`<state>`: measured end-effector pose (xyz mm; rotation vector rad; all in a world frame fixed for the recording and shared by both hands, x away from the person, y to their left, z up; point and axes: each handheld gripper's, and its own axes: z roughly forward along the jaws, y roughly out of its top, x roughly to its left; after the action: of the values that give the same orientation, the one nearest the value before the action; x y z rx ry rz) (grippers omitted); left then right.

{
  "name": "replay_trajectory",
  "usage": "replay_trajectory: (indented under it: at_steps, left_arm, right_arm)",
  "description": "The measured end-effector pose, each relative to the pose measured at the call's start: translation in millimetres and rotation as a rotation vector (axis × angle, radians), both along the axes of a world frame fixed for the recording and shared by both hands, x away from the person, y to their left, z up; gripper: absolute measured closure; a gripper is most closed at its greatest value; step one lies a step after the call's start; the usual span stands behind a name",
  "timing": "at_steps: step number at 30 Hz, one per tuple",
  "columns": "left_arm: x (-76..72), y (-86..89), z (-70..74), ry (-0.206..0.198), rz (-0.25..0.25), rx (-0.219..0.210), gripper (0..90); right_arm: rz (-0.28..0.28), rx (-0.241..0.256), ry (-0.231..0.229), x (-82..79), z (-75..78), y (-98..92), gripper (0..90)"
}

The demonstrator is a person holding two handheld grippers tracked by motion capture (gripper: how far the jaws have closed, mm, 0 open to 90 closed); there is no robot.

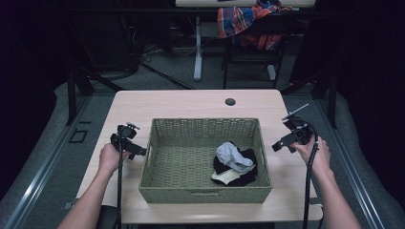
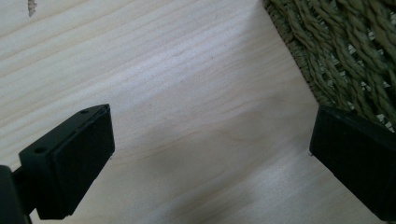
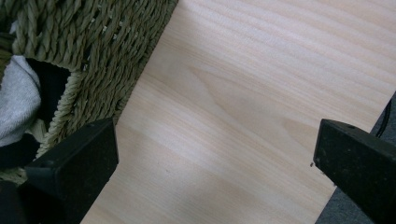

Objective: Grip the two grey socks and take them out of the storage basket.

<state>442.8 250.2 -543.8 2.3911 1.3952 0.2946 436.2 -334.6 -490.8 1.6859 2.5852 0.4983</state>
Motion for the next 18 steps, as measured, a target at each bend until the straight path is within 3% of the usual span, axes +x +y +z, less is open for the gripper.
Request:
replay_trajectory:
  at_steps: [3,6,7,18]
  left_arm:
    - [0.3,-0.1,-1.0,0.003,0.001,0.001,0.0]
    - [-0.1,-0.8,-0.9,0.002,-0.003,0.003,0.0]
    - [-0.4,-0.5,-0.8,0.005,-0.007,0.005,0.0]
    - [-2.7,4.8,-0.8,0.004,0.011,0.005,0.0]
  right_arm:
    - [-0.013,-0.001,-0.006,0.0,-1.7,1.4,0.0]
    - [0.019,-0.019,0.022,2.1,1.2,0.1,0.0]
    - [-0.009,0.003,-0.004,0.9,-0.1,1.5,0.0]
    - [0.019,0.012,-0.040,-0.5,25.3,11.6,0.0]
